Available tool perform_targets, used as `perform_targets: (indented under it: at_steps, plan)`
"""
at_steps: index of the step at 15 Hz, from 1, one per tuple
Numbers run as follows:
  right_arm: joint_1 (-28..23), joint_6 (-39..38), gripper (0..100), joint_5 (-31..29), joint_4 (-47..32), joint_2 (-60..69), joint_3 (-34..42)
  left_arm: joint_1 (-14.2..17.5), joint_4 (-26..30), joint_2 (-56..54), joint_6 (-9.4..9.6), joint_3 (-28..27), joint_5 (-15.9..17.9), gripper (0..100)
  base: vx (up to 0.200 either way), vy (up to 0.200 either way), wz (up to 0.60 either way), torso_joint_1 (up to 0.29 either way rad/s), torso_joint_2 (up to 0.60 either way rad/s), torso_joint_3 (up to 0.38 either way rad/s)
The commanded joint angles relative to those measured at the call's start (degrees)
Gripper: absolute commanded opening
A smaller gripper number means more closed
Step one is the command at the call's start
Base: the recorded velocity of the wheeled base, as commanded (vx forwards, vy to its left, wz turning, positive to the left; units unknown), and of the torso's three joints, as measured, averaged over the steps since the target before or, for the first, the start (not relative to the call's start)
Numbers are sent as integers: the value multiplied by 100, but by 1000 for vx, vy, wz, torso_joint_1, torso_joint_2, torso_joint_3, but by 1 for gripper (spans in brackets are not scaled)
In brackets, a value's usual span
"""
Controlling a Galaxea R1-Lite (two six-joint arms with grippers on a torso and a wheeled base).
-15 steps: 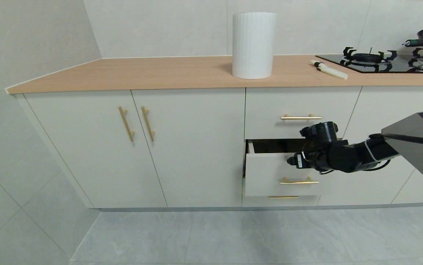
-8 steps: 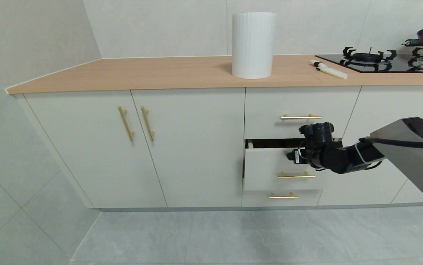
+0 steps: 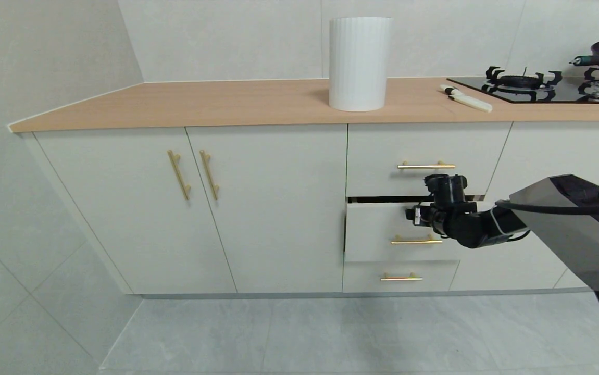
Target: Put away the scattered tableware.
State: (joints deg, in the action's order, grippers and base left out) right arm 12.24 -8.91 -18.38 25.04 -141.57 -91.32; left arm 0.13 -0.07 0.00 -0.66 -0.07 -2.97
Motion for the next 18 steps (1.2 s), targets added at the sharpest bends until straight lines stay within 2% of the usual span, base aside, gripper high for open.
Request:
perform_targets:
  at_steps: [1, 11, 18]
  plan:
    - [-2, -76, 100, -69, 19, -169, -202, 4, -1, 0, -4, -1, -1, 100, 0, 0, 0, 0, 0, 0]
    - [-2, -322, 100, -526, 45, -802, -1186, -5, -1, 0, -4, -1, -1, 100, 0, 0, 0, 0, 0, 0]
    - [-11, -383, 100, -587, 45, -846, -1353, 4, -1, 0, -4, -1, -1, 100, 0, 0, 0, 0, 0, 0]
